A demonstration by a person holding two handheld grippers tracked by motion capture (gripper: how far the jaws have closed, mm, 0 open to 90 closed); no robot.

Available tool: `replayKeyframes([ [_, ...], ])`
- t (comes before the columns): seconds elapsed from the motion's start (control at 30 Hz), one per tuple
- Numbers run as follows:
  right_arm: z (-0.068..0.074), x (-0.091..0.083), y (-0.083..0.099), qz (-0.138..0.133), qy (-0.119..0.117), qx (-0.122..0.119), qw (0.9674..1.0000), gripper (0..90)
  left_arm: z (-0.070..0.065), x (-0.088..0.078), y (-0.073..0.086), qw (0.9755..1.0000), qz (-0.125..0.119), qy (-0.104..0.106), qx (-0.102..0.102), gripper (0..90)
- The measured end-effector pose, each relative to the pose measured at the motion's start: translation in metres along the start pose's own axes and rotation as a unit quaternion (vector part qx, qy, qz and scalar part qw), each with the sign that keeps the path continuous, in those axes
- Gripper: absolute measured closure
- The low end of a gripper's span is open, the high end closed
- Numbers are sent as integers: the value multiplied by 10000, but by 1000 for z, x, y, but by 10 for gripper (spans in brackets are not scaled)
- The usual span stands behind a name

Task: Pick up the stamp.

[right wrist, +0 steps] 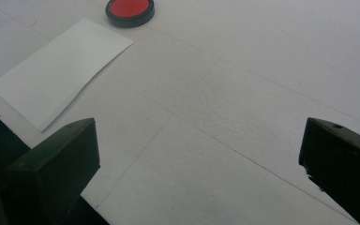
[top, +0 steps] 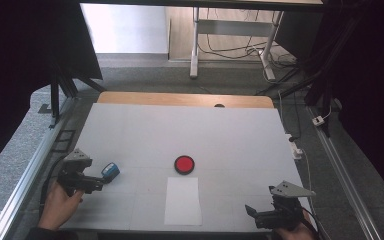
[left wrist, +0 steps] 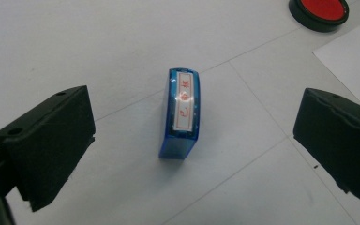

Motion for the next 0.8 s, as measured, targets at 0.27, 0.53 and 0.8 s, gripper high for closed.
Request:
replayKeyframes([
  [0.27, 0, 0, 0, 21, -3, -20, 10000, 0, 6, 10, -5, 10000, 70, -35, 6, 0],
  [0.53, 1, 1, 1, 39, -14, -24, 10000, 0, 10, 25, -9, 9997, 239, -59, 16, 0],
  [0.8, 1, 1, 1, 51, -19, -38, 10000, 0, 13, 34, -2, 9990, 427, -70, 58, 0],
])
Point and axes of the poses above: each handheld gripper's, and its own axes: x roughly forward along the jaws, y roughly out of its underside, z roughly to its left, the point moved 10 cm from there along x, roughly forward along the jaws, and after that the axes turned 11 degrees about -z, right-handed, at the moved point
